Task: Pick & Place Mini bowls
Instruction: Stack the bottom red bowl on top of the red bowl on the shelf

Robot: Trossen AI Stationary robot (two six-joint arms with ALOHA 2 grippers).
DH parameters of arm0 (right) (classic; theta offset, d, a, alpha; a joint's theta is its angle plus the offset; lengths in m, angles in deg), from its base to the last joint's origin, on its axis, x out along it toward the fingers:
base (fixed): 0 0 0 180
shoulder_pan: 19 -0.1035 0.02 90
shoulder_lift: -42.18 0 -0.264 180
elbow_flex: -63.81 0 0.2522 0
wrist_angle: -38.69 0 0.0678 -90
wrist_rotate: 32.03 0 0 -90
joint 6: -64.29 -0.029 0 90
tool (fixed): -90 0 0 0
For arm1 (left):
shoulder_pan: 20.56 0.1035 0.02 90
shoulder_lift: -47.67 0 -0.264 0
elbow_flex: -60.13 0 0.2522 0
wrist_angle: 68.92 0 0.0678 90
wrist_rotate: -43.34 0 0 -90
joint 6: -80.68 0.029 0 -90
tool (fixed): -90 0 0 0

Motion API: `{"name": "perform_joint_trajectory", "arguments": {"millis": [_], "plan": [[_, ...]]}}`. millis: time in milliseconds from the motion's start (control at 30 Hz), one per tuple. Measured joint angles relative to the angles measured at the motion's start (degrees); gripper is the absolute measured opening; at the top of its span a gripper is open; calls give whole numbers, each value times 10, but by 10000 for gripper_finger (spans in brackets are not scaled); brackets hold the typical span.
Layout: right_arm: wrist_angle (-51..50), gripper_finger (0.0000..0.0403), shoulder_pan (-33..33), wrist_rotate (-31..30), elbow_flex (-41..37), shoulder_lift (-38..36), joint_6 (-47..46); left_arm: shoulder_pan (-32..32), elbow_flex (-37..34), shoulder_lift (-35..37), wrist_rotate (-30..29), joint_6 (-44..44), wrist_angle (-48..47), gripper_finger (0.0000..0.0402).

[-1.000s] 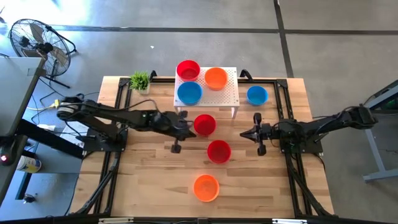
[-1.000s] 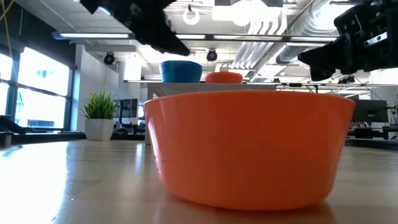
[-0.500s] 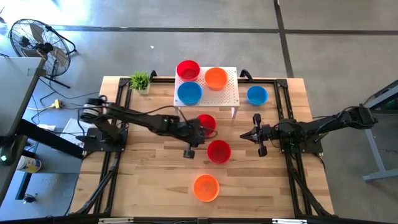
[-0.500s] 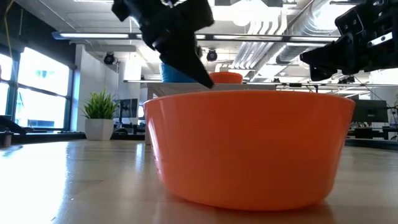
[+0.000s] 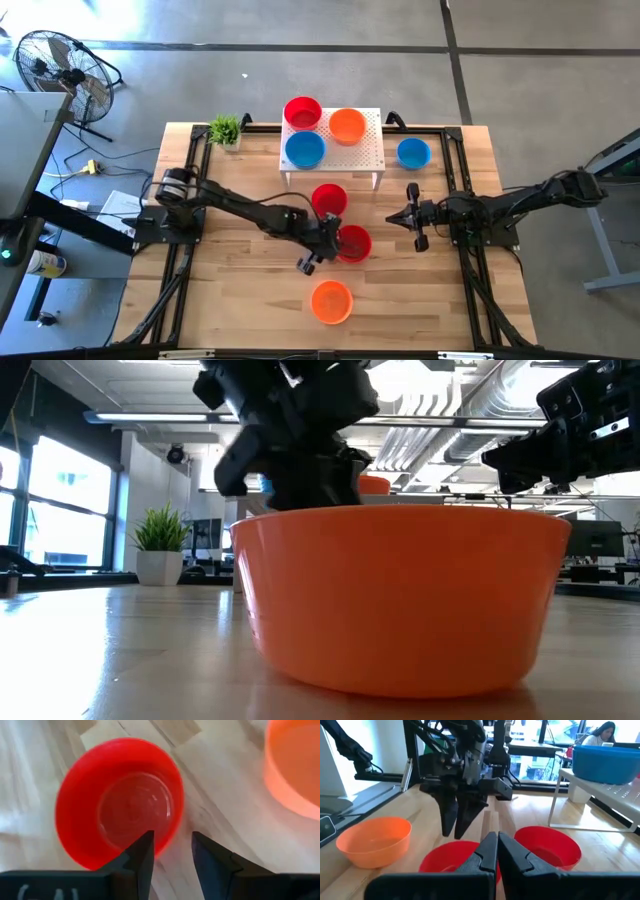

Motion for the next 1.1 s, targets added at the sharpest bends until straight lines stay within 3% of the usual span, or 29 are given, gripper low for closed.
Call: {"name": "perform_joint_trajectory", "arguments": {"millis": [867, 967, 1100], "plan": [[2, 1, 0, -9, 0, 2, 10, -11, 2, -44, -43, 85, 31, 124], [3, 2, 0, -9, 0, 2, 12, -11, -1, -51, -48, 85, 18, 104], [2, 1, 0, -11, 0, 2, 12, -10, 3, -49, -52, 78, 13, 48]]}}
